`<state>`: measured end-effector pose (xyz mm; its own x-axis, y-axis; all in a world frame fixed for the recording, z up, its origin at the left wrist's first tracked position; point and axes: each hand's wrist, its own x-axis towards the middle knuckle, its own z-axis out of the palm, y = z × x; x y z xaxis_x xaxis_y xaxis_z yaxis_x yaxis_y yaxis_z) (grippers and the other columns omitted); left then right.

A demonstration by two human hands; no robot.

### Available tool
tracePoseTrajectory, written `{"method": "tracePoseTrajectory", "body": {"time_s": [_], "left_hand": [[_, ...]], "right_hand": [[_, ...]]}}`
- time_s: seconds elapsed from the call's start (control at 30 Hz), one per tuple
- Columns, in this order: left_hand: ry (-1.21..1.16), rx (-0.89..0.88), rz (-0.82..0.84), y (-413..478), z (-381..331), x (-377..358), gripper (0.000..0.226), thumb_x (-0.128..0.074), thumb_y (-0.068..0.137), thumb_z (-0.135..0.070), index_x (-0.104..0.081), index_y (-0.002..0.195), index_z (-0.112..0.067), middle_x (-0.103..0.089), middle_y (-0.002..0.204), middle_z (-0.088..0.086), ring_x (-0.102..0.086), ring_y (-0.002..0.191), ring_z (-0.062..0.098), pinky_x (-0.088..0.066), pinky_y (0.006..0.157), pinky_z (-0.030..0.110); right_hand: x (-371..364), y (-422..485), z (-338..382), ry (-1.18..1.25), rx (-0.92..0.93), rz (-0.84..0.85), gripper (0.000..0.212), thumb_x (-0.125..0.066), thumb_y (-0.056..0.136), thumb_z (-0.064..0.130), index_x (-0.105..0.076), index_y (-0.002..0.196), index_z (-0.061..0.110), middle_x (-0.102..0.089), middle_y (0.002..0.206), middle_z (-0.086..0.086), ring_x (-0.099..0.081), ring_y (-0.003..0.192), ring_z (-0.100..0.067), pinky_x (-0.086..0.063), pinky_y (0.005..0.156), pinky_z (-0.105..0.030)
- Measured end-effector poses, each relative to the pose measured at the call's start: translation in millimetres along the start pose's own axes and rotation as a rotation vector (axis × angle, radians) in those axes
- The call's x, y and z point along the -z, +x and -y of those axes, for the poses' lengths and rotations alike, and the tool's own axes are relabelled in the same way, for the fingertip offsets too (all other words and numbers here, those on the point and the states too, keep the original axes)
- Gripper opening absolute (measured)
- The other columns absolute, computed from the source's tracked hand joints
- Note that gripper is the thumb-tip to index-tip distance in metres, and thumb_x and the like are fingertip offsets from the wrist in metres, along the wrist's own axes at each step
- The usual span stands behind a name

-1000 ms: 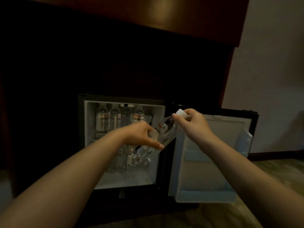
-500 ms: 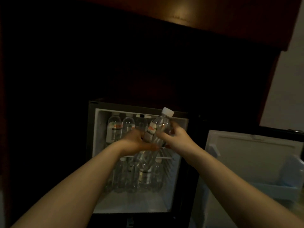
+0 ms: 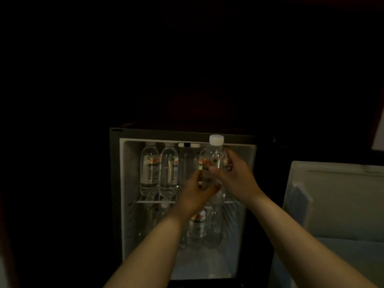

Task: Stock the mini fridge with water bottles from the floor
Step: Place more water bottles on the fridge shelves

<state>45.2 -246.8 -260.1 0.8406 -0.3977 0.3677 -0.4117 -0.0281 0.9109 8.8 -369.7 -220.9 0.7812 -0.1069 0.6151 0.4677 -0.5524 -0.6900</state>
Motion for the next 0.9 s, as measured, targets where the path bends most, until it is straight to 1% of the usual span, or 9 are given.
{"method": "tracePoseTrajectory", "body": {"time_s": [0.17,0.33,0.4,0.47,0.53,0.6,0.7,0.83,0.9], "left_hand": [[0.103,-0.123,-0.12,10.5,16.8,-17.1,0.024,-0.053,0.092,-0.013,-0.061,0.115,-0.01,-0.063,0.089,-0.003,-0.057,0.071,-0.009,-0.043,0.061,0.0],[0.061,-0.111,-0.23,22.7,33.2,-31.7,0.025,-0.043,0.097,-0.012,-0.062,0.114,-0.012,-0.064,0.1,-0.001,-0.06,0.091,0.007,-0.044,0.072,0.004],[-0.072,-0.055,-0.29,27.0,37.5,-37.9,0.027,-0.038,0.099,-0.013,-0.064,0.107,-0.013,-0.065,0.097,0.001,-0.06,0.092,0.011,-0.046,0.076,0.01],[-0.208,0.003,-0.32,30.9,40.8,-44.4,0.03,-0.034,0.1,-0.014,-0.064,0.105,-0.013,-0.066,0.099,0.003,-0.061,0.096,0.016,-0.049,0.086,0.023],[-0.268,0.024,-0.356,34.4,45.5,-50.0,0.03,-0.032,0.1,-0.014,-0.062,0.103,-0.015,-0.065,0.099,0.003,-0.061,0.098,0.017,-0.048,0.091,0.03],[-0.269,0.027,-0.377,36.6,51.5,-54.7,0.031,-0.032,0.1,-0.016,-0.063,0.106,-0.014,-0.066,0.103,0.002,-0.061,0.1,0.015,-0.048,0.089,0.023],[-0.284,0.025,-0.35,38.8,58.0,-61.7,0.035,-0.03,0.101,-0.02,-0.059,0.121,-0.015,-0.062,0.113,-0.005,-0.057,0.103,0.003,-0.043,0.077,-0.001],[-0.283,0.059,-0.321,40.8,61.3,-71.6,0.037,-0.027,0.101,-0.031,-0.047,0.132,-0.025,-0.049,0.118,-0.018,-0.048,0.102,-0.01,-0.033,0.075,-0.003],[-0.294,0.078,-0.321,42.3,63.3,-73.4,0.036,-0.025,0.1,-0.036,-0.046,0.128,-0.03,-0.049,0.116,-0.019,-0.047,0.097,-0.015,-0.033,0.077,0.001]], "right_hand": [[-1.6,-2.5,-26.4,-0.018,0.02,-0.05,0.046,-0.066,0.084,0.016,-0.048,0.102,0.055,-0.063,0.094,0.031,-0.059,0.094,0.016,-0.043,0.072,0.001],[-4.1,6.2,-54.0,-0.043,0.024,-0.144,0.048,-0.068,0.081,0.009,-0.051,0.105,0.047,-0.064,0.091,0.036,-0.059,0.091,0.019,-0.042,0.07,0.002],[-7.4,10.8,-62.4,-0.033,0.016,-0.137,0.049,-0.069,0.081,0.01,-0.051,0.118,0.037,-0.065,0.102,0.026,-0.059,0.097,0.013,-0.045,0.081,-0.005],[-10.6,15.0,-67.7,-0.04,0.0,-0.092,0.057,-0.069,0.082,0.012,-0.046,0.133,0.023,-0.062,0.12,0.009,-0.058,0.111,0.0,-0.048,0.093,-0.022],[-12.8,17.7,-71.6,-0.062,-0.008,-0.07,0.064,-0.068,0.083,0.014,-0.039,0.14,0.02,-0.057,0.131,0.0,-0.054,0.121,-0.012,-0.047,0.1,-0.033],[-14.6,19.3,-76.0,-0.092,-0.008,-0.099,0.061,-0.067,0.084,0.016,-0.041,0.139,0.019,-0.058,0.13,-0.001,-0.054,0.121,-0.014,-0.047,0.1,-0.035],[-16.6,20.2,-81.6,-0.047,-0.048,-0.186,0.051,-0.064,0.085,0.017,-0.047,0.133,0.018,-0.062,0.123,0.0,-0.058,0.114,-0.014,-0.049,0.097,-0.038],[-22.5,27.1,-87.4,0.004,-0.104,-0.268,0.049,-0.063,0.086,0.02,-0.047,0.133,0.017,-0.061,0.124,-0.003,-0.058,0.114,-0.016,-0.05,0.096,-0.038],[-27.3,28.1,-93.7,-0.018,-0.142,-0.306,0.046,-0.063,0.087,0.021,-0.049,0.131,0.018,-0.061,0.124,-0.002,-0.058,0.11,-0.013,-0.05,0.09,-0.03]]}}
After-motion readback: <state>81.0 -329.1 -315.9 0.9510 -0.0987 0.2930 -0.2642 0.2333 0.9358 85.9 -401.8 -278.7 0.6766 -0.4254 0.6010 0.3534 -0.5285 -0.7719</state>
